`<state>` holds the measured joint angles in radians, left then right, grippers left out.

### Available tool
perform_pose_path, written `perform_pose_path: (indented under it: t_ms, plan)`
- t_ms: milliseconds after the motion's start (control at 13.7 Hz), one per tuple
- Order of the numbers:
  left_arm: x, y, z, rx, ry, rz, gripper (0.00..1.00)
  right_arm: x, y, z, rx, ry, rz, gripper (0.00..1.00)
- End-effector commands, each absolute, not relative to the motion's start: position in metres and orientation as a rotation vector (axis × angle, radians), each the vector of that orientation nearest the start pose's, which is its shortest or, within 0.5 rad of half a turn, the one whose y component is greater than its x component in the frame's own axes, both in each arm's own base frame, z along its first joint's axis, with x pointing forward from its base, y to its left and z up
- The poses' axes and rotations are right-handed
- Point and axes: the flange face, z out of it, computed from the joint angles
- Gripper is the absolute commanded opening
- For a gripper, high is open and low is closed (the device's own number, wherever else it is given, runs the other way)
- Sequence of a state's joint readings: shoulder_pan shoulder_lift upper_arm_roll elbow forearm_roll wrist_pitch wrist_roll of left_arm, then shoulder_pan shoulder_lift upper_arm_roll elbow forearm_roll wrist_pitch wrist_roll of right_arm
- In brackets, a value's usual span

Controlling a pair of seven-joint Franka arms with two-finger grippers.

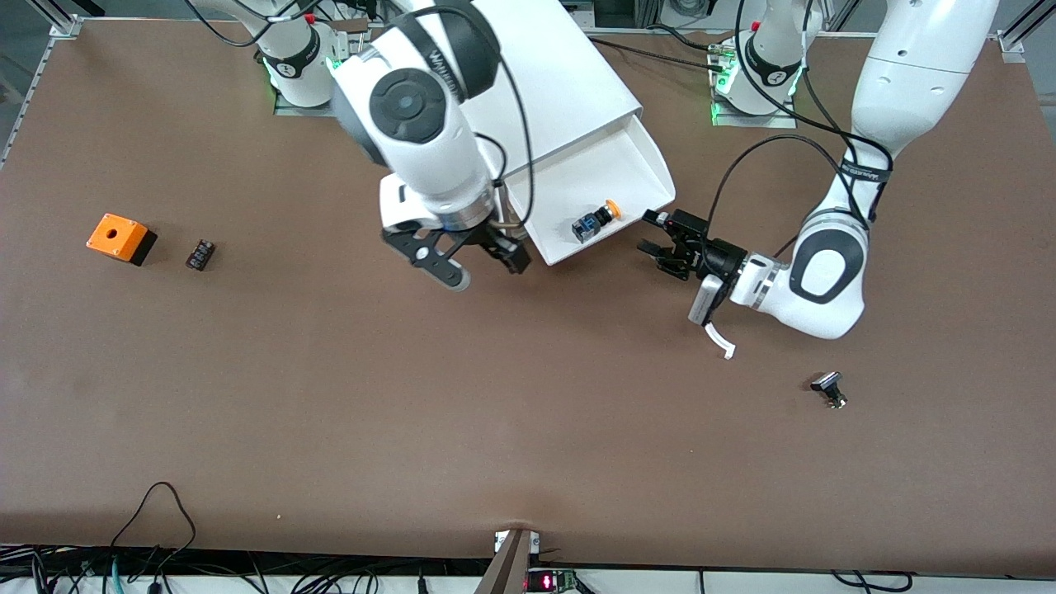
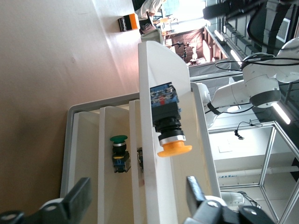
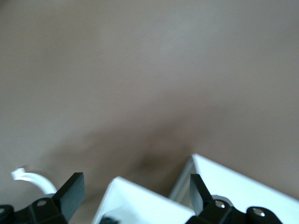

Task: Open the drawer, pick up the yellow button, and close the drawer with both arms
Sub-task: 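Reach into the drawer and grasp the orange-capped button with the right gripper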

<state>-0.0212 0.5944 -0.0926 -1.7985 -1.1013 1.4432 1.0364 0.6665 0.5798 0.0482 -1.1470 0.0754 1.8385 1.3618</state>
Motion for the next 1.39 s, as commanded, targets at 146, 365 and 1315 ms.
perform_pose_path:
  t_ms: [146,365,1315]
  plan:
    - [0.612,-0.114,0.333,1.787,-0.595,-0.434,0.99,0.532,0.543,0.469,-2.627,1.143,0.005,1.0]
    - [0.626,-0.086,0.373,1.923,-0.548,-0.512,0.99,0.508,0.576,0.448,-2.585,1.217,0.031,1.0]
    - [0.627,-0.069,0.55,2.962,-0.866,-0.552,0.99,0.473,0.615,0.396,-2.611,1.293,0.089,0.1]
